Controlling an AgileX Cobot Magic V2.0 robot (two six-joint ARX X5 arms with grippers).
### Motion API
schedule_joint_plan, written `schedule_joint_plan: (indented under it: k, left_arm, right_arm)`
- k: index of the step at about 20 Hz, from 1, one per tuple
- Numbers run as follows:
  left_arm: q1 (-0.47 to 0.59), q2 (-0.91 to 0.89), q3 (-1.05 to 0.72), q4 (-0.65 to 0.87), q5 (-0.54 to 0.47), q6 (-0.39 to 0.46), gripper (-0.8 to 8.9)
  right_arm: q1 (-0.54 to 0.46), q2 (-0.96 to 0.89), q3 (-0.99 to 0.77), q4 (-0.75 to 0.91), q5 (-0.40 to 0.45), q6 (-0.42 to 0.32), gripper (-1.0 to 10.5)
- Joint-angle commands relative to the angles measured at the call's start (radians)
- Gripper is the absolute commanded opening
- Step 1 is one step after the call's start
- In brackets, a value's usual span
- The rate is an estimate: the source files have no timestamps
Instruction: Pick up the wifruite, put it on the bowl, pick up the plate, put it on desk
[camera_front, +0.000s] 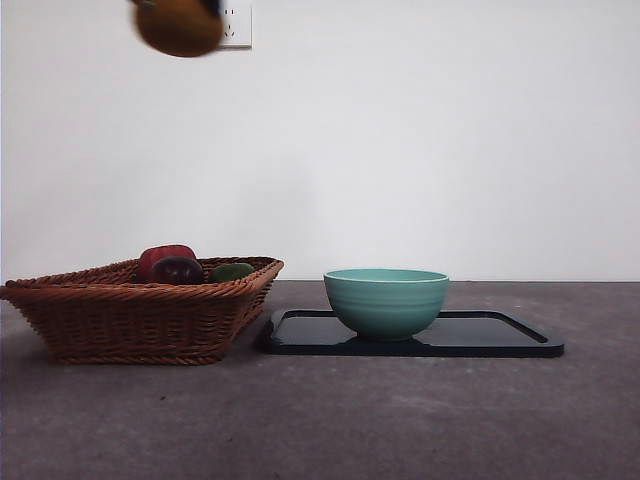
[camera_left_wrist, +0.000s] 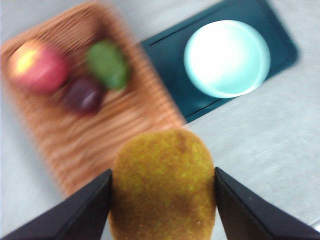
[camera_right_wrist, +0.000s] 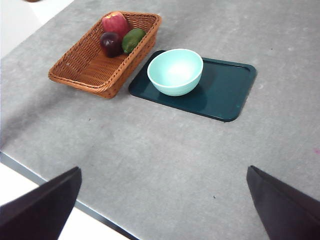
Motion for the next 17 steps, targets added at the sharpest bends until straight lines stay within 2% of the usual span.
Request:
schedule_joint_plan:
  k: [1, 4, 6, 10, 14, 17]
  left_arm:
    - [0.03, -0.058, -0.083, 0.011, -0.004, -0.072, 3.02]
    - [0.041, -0.123, -0.243, 0.08, -0.018, -0.136, 3.02]
    - [0.041, -0.128, -0.332, 0.121, -0.071, -0.176, 3.02]
    - [0.041, -0.127, -0.499, 0.313, -0.109, -0.264, 3.02]
    - [0.042, -0.113, -0.605, 0.511, -0.111, -0.299, 3.02]
    - [0.043, -0.044, -0.61, 0.526, -0.111, -0.298, 3.02]
  right_arm:
    - [0.007, 0.001, 0.008, 0.008, 0.001, 0.013, 6.0]
    - [0.007, 0.001, 0.008, 0.008, 0.001, 0.014, 6.0]
    - [0.007, 0.001, 0.008, 0.008, 0.001, 0.013, 6.0]
    - [0.007, 0.001, 0.008, 0.008, 0.001, 0.01, 6.0]
    - [0.007, 0.001, 0.008, 0.008, 0.001, 0.009, 6.0]
    - [0.007, 0.001, 0.008, 0.009, 0.002, 0.006, 6.0]
